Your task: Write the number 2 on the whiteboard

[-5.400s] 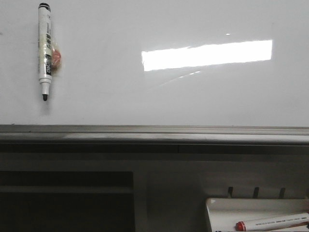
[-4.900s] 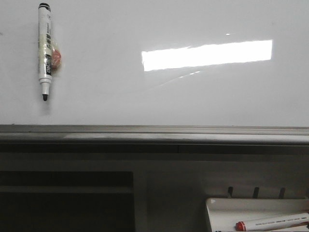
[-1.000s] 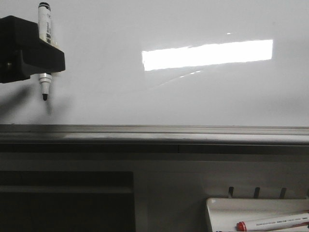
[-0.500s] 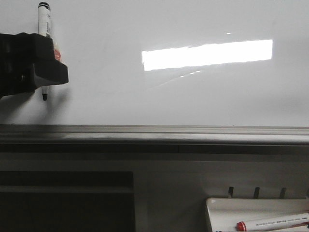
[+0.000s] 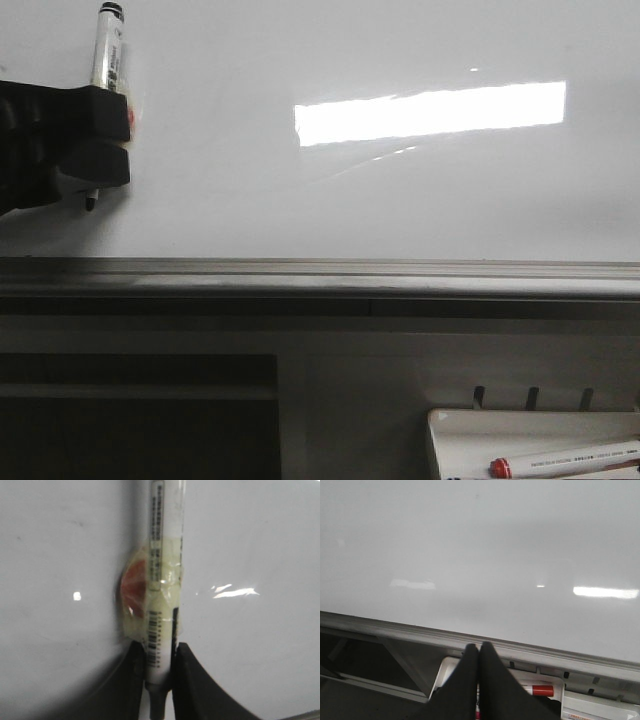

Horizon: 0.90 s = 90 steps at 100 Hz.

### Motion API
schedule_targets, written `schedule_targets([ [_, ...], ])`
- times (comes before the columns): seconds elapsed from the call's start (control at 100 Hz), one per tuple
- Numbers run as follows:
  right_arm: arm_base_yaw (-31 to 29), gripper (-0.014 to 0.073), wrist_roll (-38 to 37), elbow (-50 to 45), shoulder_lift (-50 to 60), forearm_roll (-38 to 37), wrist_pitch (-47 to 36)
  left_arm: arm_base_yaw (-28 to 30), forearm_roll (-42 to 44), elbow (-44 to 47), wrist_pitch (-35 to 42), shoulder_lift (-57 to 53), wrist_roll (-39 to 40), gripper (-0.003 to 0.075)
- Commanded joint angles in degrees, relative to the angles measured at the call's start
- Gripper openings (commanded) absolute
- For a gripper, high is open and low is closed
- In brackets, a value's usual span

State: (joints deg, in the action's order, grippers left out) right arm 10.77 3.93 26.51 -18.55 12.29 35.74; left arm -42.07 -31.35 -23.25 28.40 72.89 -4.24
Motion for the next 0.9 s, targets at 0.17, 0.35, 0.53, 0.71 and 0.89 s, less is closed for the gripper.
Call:
schedule_targets([
  [0.17, 3.2, -0.0060, 7.4, 2.5, -4.4, 8.9, 3.3, -0.3, 20.7, -1.4, -4.2, -5.4, -0.1, -0.0020],
  [0.35, 12.6, -0.0052, 15.8, 4.4, -10.2, 15.1, 1.7, -0.3, 35.8, -1.4, -12.8, -12.8, -0.1, -0.0020],
  [0.53, 22.5, 0.0278, 21.3, 7.6, -18.0, 15.1, -5.1, -0.3, 51.4, -1.4, -17.6, -17.9, -0.1, -0.0020],
  [0.71, 30.9, 0.0448, 25.3, 9.9, -25.2, 15.1, -15.7, -0.3, 63.7, 0.1, -15.3, -18.0, -0.1, -0.0020],
  [0.89, 37.4, 0.0419, 26.3, 12.2, -31.9, 14.8, -21.1, -0.3, 72.4, 3.2, -6.1, -17.8, -0.1, -0.0020],
])
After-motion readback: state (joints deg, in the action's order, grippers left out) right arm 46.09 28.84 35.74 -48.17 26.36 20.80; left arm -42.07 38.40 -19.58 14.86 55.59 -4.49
